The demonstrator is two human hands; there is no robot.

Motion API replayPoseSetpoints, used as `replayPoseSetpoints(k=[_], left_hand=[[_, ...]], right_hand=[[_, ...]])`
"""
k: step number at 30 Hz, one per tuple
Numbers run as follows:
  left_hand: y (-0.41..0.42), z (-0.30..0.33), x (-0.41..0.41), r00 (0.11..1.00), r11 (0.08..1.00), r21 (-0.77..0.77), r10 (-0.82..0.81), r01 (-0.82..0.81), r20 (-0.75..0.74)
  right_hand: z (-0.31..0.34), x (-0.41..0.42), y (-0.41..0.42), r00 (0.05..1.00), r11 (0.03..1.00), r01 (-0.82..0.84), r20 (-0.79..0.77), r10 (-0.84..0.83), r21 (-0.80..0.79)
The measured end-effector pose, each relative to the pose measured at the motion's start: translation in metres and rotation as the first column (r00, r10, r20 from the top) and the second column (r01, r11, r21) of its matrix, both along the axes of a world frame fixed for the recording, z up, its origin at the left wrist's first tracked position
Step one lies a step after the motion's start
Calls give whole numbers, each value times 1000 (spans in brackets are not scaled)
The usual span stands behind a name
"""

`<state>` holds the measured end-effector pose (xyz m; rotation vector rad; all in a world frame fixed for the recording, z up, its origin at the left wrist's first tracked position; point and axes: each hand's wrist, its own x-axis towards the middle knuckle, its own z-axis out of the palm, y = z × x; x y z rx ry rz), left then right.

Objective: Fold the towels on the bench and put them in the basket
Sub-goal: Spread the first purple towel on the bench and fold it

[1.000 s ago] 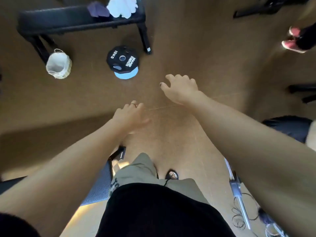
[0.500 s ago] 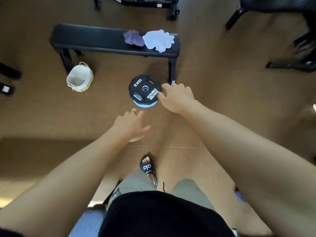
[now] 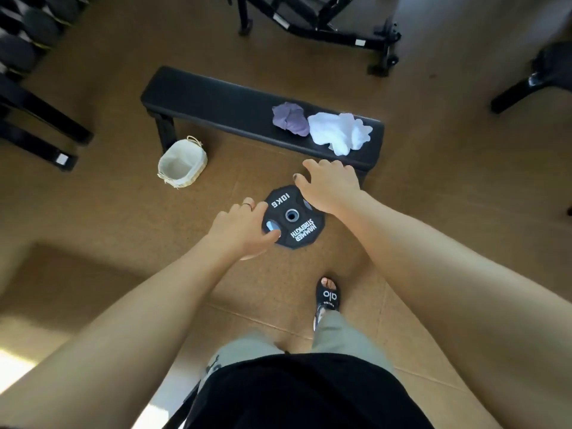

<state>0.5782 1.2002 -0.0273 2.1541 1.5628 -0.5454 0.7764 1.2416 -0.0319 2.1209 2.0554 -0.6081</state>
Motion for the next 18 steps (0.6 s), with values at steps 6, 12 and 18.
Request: replayPoseSetpoints(k=[6, 12, 18], left_hand=[[91, -2, 19, 986, 986, 2, 166, -166, 4], [186, -19, -2, 971, 971, -19, 238, -238, 33], [306, -59, -48, 977, 979, -36, 204, -202, 68]], right_hand=[[-7, 17, 120, 993, 992, -121, -12, 121, -20], [-21, -4, 227, 981, 982, -191, -27, 191, -6], [-60, -52, 342, 983, 983, -180, 26, 181, -43]])
